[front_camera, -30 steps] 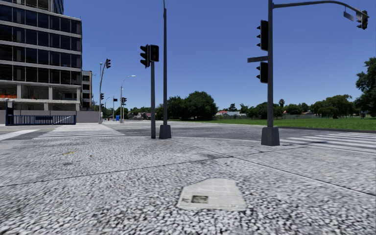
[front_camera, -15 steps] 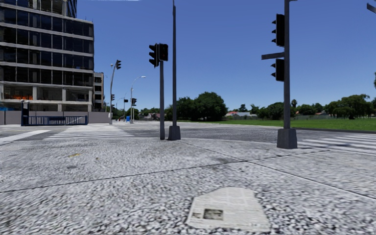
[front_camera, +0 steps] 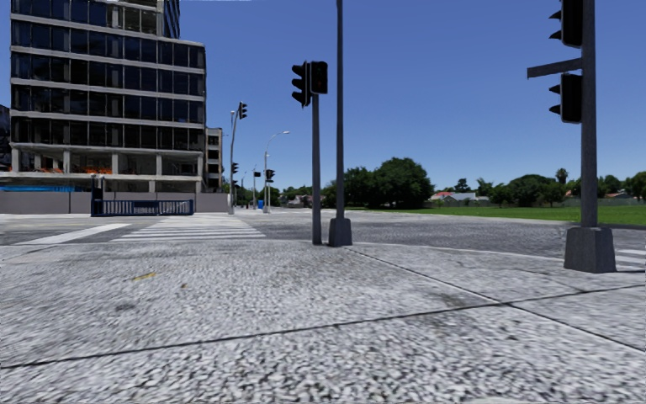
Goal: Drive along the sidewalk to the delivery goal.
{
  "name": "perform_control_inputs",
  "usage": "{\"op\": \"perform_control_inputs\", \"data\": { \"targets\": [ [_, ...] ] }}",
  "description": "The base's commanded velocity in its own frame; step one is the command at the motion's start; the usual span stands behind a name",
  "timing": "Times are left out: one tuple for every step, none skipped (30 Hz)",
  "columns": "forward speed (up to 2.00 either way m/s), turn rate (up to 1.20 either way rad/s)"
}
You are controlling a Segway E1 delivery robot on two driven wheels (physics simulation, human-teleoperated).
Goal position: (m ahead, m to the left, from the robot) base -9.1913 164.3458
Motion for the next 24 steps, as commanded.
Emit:
{"op": "perform_control_inputs", "data": {
  "targets": [
    [1.99, 0.41],
    [1.99, 0.41],
    [1.99, 0.41],
    [1.99, 0.41],
    [1.99, 0.41],
    [1.99, 0.41],
    [1.98, 0.41],
    [1.98, 0.41],
    [1.98, 0.41],
    [1.98, 0.41],
    [1.98, 0.42],
    [1.98, 0.42],
    [1.98, 0.42],
    [1.98, 0.42],
    [1.99, 0.42],
    [1.99, 0.42],
    [1.99, 0.42],
    [1.99, 0.42],
    [1.99, 0.42],
    [1.99, 0.42],
    [2.00, 0.42],
    [2.00, 0.42],
    [2.00, 0.42],
    [2.00, 0.42]
  ]
}}
